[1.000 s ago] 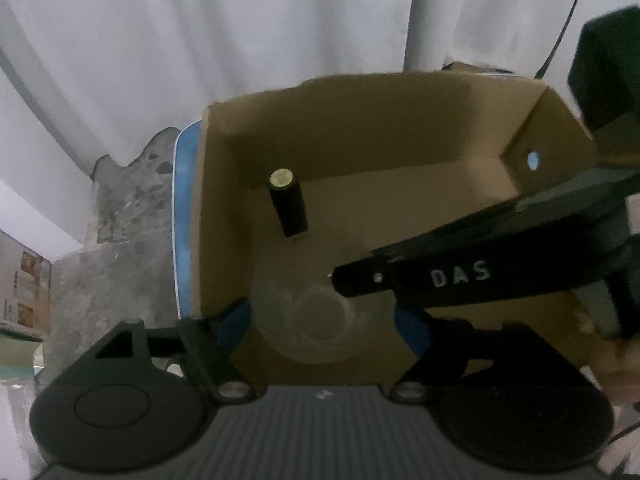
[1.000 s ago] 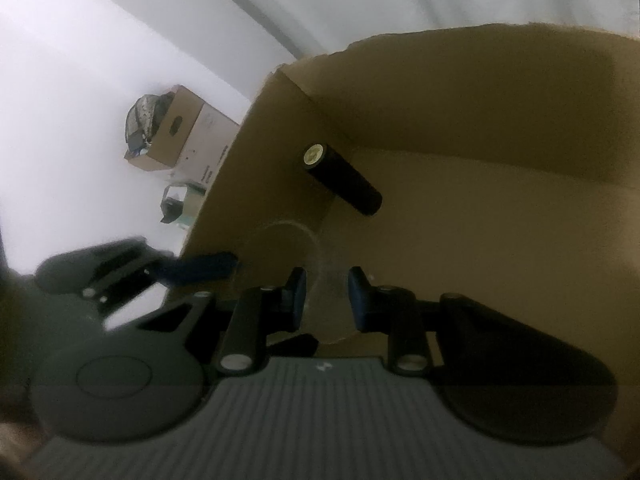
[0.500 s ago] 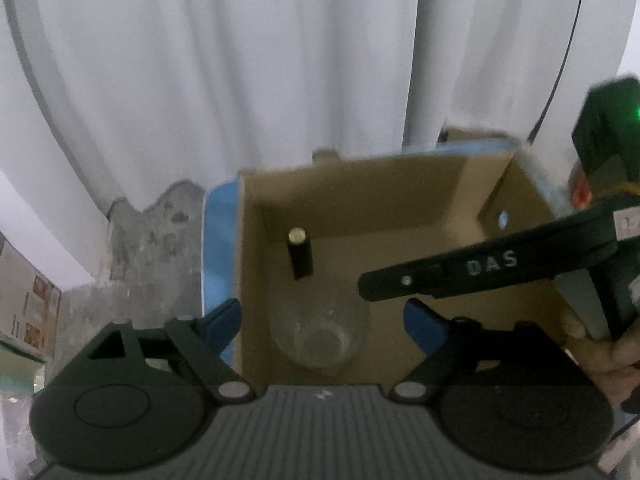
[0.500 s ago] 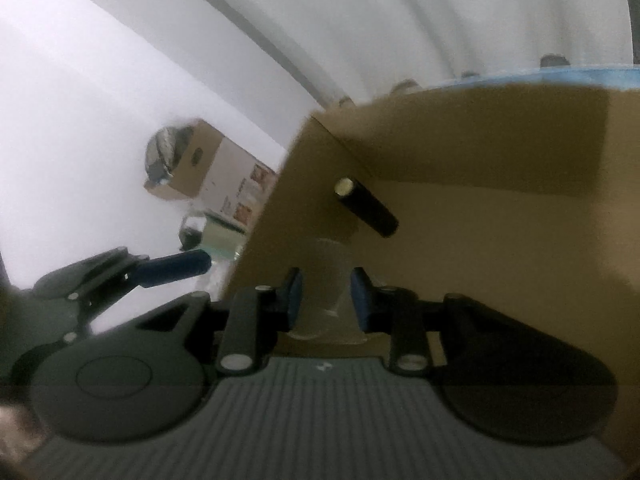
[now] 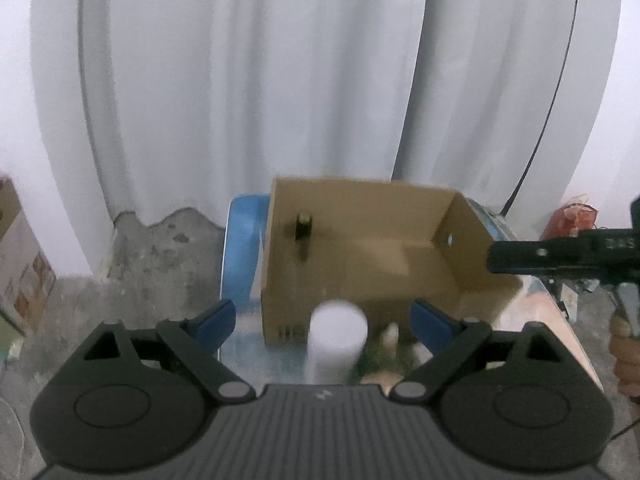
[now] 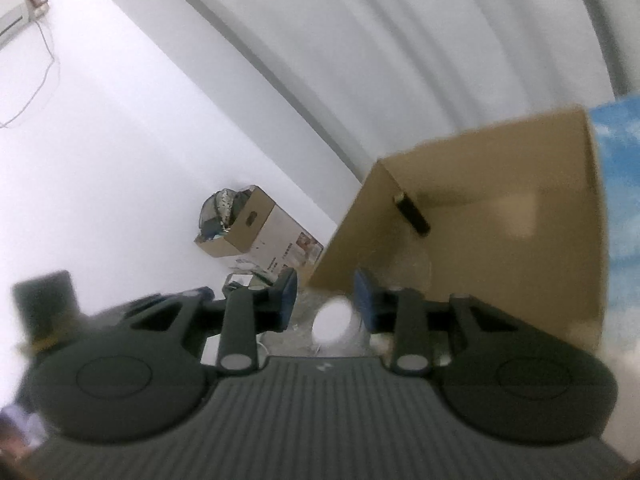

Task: Organize rigid objects
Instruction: 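Open the right gripper to release the cup and withdraw, then grasp the lying black cylinder beside the green case with the right gripper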

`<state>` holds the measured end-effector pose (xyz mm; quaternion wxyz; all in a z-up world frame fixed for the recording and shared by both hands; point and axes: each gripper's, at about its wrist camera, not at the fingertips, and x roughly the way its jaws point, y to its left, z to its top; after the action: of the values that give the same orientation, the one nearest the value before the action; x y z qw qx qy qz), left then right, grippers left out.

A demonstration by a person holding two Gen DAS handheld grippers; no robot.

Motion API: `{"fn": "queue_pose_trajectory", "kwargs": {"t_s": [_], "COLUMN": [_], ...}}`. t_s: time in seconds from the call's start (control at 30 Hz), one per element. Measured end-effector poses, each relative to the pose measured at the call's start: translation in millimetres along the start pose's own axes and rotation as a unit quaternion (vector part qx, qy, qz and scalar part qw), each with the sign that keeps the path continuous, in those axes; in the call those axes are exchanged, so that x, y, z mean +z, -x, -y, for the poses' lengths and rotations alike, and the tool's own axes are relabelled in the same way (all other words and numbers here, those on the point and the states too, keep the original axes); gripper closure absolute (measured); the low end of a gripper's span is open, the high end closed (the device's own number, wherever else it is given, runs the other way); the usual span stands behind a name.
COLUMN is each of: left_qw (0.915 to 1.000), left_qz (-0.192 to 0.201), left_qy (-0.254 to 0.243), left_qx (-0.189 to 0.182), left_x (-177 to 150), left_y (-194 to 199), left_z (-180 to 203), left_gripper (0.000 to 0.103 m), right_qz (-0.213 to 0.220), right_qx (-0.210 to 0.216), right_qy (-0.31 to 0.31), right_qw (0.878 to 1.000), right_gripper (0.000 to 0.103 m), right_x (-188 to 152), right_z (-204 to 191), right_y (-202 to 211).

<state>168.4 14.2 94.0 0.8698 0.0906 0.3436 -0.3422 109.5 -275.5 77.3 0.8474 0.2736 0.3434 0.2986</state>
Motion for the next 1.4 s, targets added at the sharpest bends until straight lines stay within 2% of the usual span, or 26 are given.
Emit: {"fn": "queue_pose_trajectory", "kwargs": {"t_s": [0.17, 0.3, 0.43, 0.57, 0.77, 0.83, 1.2, 1.4], "left_qw": [0.9998, 0.9993, 0.9983, 0.9964, 0.9919, 0.9907, 0.9838, 0.9797], "left_qz": [-0.018, -0.033, -0.045, -0.059, -0.076, -0.084, -0.121, -0.120], "left_qy": [0.005, 0.004, -0.008, -0.041, -0.088, -0.089, -0.092, -0.111], "left_qx": [-0.003, -0.016, -0.036, -0.045, -0.052, -0.059, -0.095, -0.116], "left_x": [-50.6, -83.3, -112.2, -133.8, -148.8, -148.8, -144.0, -141.4], "left_y": [3.4, 0.4, -7.0, -21.0, -46.6, -54.2, -86.1, -90.7], "left_z": [-3.5, 0.6, 18.1, 44.1, 66.9, 68.6, 71.5, 75.6], "left_gripper": [0.008, 0.008, 0.009, 0.012, 0.021, 0.027, 0.045, 0.048], "right_qz": [-0.006, -0.024, -0.050, -0.071, -0.080, -0.082, -0.092, -0.090], "right_qx": [-0.011, -0.043, -0.058, -0.080, -0.091, -0.092, -0.095, -0.096], "right_qy": [-0.025, -0.022, -0.024, -0.022, -0.035, -0.043, -0.085, -0.082], "right_qw": [1.000, 0.999, 0.997, 0.994, 0.992, 0.991, 0.988, 0.988], "right_gripper": [0.071, 0.071, 0.071, 0.071, 0.071, 0.071, 0.073, 0.074], "right_x": [-58.1, -97.9, -131.7, -151.4, -158.9, -159.1, -161.8, -159.5], "right_z": [2.8, 1.0, 1.8, 6.3, 17.1, 21.5, 44.2, 42.0], "right_y": [22.7, 26.0, 17.3, 1.8, -22.7, -29.0, -56.0, -64.2]}}
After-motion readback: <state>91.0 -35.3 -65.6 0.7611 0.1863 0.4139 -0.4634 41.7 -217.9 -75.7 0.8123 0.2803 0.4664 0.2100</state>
